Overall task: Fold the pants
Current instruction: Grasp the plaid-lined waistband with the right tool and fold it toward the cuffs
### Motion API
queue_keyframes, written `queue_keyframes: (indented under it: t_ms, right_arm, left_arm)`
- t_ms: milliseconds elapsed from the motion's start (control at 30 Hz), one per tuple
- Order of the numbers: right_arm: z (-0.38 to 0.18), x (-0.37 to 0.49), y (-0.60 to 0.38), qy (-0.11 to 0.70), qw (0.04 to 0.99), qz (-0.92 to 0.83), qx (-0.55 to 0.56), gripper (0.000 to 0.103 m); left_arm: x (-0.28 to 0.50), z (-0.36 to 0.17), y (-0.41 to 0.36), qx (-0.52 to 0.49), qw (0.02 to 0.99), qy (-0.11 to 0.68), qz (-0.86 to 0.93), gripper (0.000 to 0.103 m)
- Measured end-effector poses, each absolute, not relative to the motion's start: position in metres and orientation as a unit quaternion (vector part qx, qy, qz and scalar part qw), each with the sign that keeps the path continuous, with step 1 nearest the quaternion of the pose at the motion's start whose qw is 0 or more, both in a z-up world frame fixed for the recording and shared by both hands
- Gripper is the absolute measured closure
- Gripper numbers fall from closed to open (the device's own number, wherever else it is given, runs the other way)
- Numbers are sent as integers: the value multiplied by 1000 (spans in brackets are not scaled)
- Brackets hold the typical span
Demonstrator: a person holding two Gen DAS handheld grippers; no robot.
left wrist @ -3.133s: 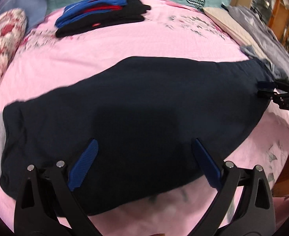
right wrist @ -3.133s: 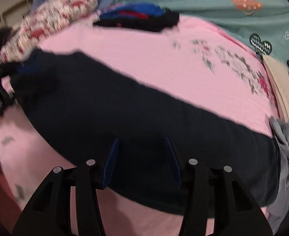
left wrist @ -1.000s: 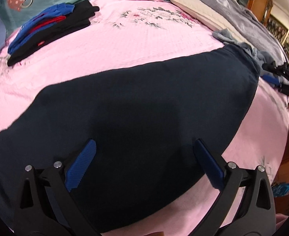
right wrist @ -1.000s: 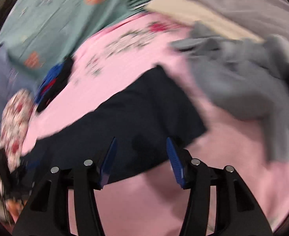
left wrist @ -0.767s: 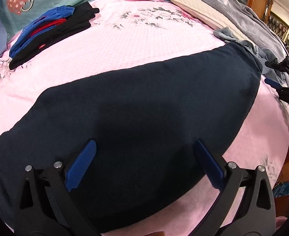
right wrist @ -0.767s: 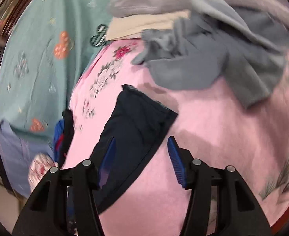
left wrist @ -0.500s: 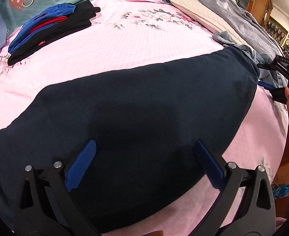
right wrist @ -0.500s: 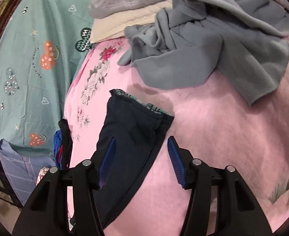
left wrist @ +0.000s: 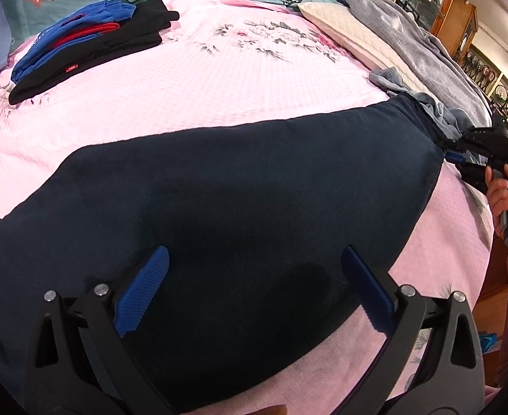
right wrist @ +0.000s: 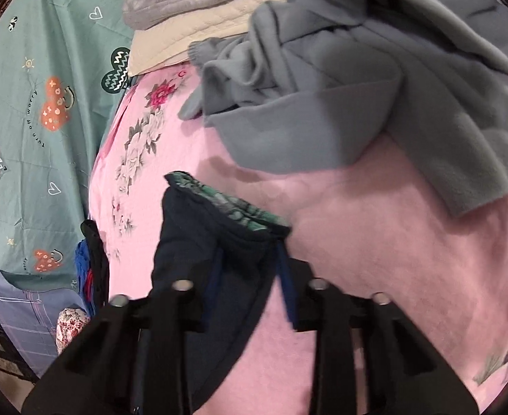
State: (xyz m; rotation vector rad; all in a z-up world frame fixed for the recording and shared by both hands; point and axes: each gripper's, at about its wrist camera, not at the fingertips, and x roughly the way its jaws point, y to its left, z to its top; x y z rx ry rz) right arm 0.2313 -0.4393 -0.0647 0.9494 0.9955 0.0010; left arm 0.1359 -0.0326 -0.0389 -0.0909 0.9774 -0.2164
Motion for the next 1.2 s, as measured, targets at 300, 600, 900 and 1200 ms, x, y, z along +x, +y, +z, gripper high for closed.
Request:
queue_keyframes:
  t_ms: [300, 600, 900, 1200]
  right_arm:
    - [-35, 215, -416, 404, 823, 54, 396, 93]
    - [43, 177, -272, 341, 899, 215, 169, 93]
    - [-14, 145, -137, 406, 854, 326, -18, 93]
    - [1, 109, -131, 399, 812, 419, -73, 61]
  left_arm:
    - [135, -38, -26, -65, 877, 462, -111, 2]
    - [108, -13, 69, -174, 905, 388, -23, 2]
    - [90, -31, 113, -199, 899, 389, 25, 2]
    - [91, -35, 120, -220, 896, 384, 8, 2]
